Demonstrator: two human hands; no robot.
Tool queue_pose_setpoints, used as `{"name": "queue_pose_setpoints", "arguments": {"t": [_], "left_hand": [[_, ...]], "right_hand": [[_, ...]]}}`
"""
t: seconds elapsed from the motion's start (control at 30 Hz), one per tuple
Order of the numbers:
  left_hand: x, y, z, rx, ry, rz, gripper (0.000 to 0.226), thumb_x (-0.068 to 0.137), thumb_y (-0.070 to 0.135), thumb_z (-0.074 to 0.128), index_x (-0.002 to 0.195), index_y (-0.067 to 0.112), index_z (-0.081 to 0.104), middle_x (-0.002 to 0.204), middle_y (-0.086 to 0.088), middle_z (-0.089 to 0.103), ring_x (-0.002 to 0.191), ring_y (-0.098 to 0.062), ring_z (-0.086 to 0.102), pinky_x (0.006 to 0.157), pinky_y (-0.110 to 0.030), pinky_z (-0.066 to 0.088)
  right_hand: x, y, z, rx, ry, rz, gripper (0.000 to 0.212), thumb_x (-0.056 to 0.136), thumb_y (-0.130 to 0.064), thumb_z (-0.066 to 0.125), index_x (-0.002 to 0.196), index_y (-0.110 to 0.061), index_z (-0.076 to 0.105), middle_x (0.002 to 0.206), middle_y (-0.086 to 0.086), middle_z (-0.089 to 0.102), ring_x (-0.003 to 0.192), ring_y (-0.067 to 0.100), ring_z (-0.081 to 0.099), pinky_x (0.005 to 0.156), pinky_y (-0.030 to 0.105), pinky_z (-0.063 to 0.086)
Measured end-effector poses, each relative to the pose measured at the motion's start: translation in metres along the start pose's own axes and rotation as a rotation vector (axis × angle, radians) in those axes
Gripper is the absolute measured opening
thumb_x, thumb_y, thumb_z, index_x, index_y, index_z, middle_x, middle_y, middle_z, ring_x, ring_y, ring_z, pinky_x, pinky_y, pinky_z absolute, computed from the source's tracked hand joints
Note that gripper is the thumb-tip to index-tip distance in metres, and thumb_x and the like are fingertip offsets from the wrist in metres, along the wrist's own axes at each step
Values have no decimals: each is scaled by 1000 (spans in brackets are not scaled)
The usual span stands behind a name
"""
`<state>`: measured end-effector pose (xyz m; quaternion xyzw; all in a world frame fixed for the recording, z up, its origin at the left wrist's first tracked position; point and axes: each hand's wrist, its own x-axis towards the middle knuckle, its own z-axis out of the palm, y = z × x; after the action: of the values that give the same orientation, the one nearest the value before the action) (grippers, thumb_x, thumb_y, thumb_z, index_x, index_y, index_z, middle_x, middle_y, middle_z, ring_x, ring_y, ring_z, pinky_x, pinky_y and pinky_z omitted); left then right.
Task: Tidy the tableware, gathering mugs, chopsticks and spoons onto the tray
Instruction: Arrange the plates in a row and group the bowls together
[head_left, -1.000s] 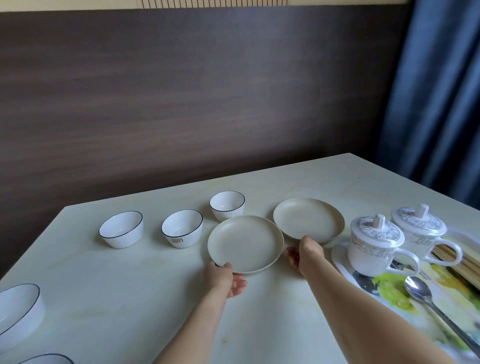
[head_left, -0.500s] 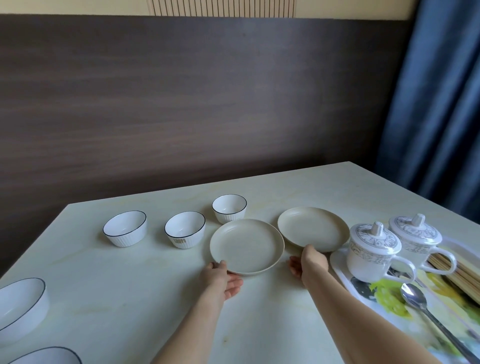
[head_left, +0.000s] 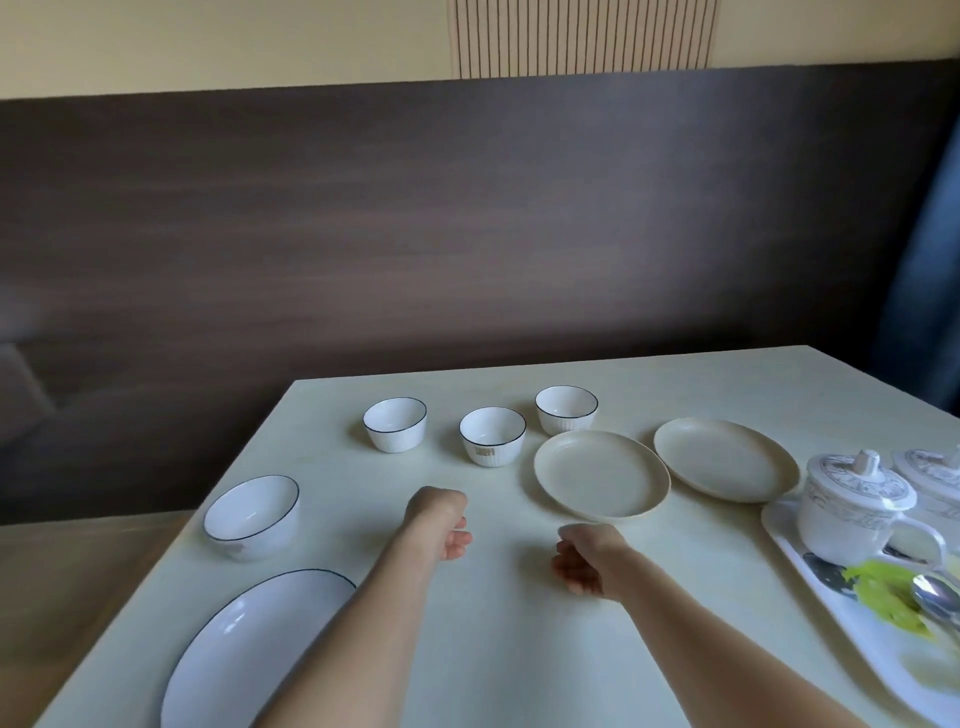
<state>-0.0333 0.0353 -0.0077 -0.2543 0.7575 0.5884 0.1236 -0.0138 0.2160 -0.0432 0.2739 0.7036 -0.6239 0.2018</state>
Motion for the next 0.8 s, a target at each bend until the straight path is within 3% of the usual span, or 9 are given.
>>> {"name": "queue_pose_setpoints", "arguments": {"t": [0.13,0.2,0.3,0.43,0.6,0.73,0.8], "left_hand": [[-8,-12,-52,56,70,-22,13,91,14,43,102,8,49,79,-6,55,60,-20,58,53,-26,46],[-12,-19,-76,69,106,-29,6,91,13,43,92,10,49,75,-5,52,59,-20,56,54,-24,43],[-15,-30,-110,96,178,-33,17,89,11,42,72,13,40,76,-5,49,66,-23,53,56,-23,38],[-20,-44,-143,152,241,-34,10,90,12,41,81,10,44,90,-7,55,74,-25,60,70,-28,45],[-18,-57,-164,212,281,-9,16,85,7,39,70,11,35,66,-4,42,50,-20,43,49,-19,28],[-15,-58,-161,430,401,102,29,90,7,44,62,13,38,77,-7,49,70,-25,47,62,-23,36],[-16,-57,-152,476,420,156,21,88,8,44,68,12,45,85,-7,53,78,-27,48,69,-25,38]], "right_hand": [[-28,8,67,-262,-243,-31,19,92,-25,55,79,-11,56,71,5,65,58,16,60,50,24,49],[-41,12,98,-340,-346,-62,22,93,-32,56,83,-12,56,74,4,65,62,14,61,50,23,50],[-58,20,136,-412,-455,-92,29,93,-40,55,84,-13,55,76,3,65,63,14,62,52,22,53],[-69,27,165,-513,-528,-123,29,93,-37,56,90,-8,62,78,5,67,62,13,65,55,22,56],[-71,31,174,-472,-394,-191,12,87,-8,51,81,-4,61,63,7,66,48,12,63,53,24,55],[-65,26,152,-303,-236,-171,17,86,-3,51,71,-4,58,52,7,62,34,12,57,40,20,49],[-59,21,135,-202,-153,-151,17,86,-2,52,70,-2,59,54,10,62,37,16,57,41,22,49]]}}
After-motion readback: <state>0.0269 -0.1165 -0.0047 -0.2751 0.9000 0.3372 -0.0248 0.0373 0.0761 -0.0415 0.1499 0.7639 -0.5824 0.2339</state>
